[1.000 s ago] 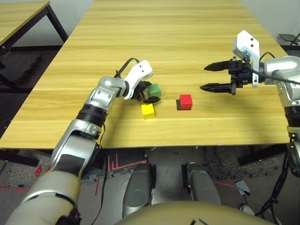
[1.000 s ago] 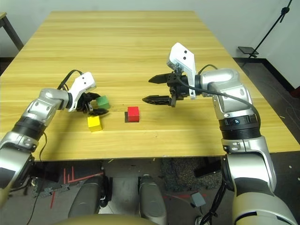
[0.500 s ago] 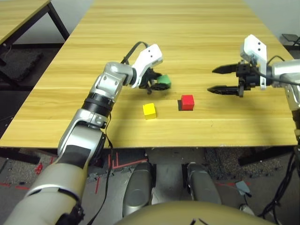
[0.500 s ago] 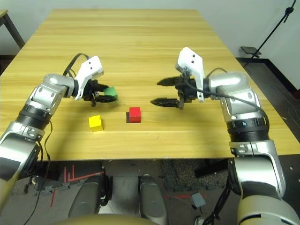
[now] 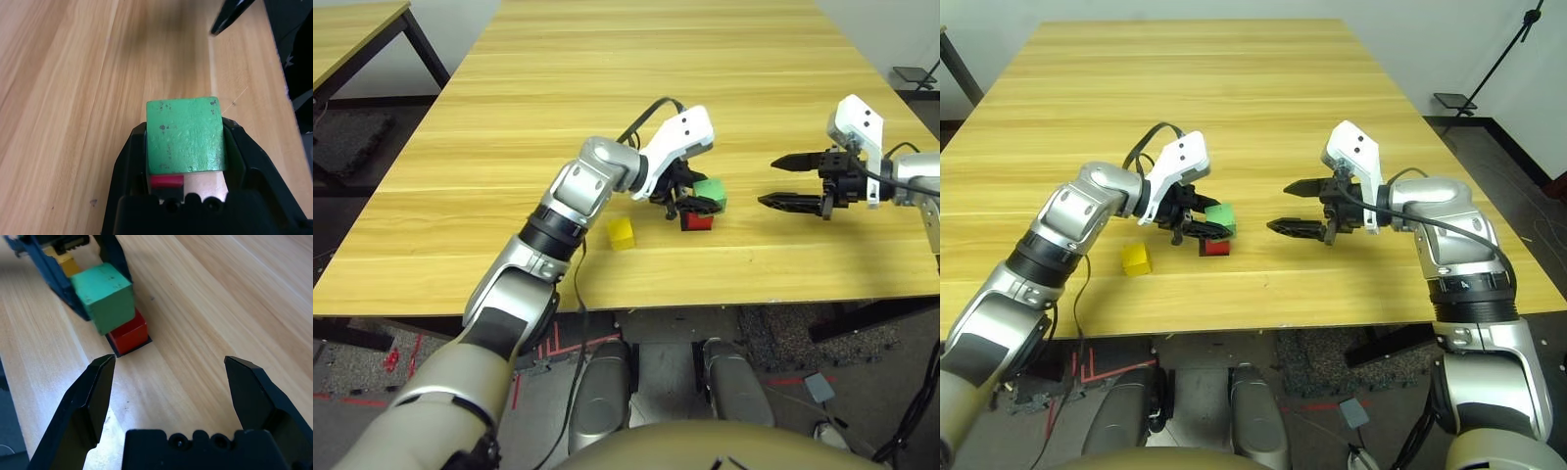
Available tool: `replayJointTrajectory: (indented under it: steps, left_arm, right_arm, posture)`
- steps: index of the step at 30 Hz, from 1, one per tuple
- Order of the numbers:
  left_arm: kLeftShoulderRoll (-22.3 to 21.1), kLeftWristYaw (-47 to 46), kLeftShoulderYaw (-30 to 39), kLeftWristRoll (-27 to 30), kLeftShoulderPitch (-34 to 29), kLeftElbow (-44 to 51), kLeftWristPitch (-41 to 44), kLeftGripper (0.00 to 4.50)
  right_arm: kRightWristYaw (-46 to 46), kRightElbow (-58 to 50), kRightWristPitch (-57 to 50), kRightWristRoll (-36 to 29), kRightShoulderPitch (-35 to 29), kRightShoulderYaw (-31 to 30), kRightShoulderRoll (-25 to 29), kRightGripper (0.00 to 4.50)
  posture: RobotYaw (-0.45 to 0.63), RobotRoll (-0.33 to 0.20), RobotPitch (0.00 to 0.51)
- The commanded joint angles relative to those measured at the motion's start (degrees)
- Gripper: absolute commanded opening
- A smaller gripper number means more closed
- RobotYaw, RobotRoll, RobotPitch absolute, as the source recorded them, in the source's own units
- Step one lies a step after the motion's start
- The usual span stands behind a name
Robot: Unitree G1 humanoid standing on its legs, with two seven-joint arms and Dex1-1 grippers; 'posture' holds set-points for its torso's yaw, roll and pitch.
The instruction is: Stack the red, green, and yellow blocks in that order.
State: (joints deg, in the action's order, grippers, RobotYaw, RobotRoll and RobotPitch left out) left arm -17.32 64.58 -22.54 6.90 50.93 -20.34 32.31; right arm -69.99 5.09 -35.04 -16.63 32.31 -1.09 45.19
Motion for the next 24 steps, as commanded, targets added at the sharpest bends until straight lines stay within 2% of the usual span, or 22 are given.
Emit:
replayJointTrajectory:
  steps: [1, 24]
  left_arm:
    - [0.7, 0.8, -0.4, -1.3, 2.1, -3.4, -3.9, 2.1]
    - [2.5, 1.1, -0.1, -2.9, 1.7, -8.7, -8.3, 2.1]
  right_arm:
    - [1.4, -2.6, -1.9, -1.7, -0.9, 1.0, 0.6, 4.5]
    - [3.3, -3.7, -3.2, -3.8, -1.6, 0.9, 2.2, 4.5]
  posture:
    - [0.09, -0.068, 0.062]
    - [0.07, -0.073, 0.085]
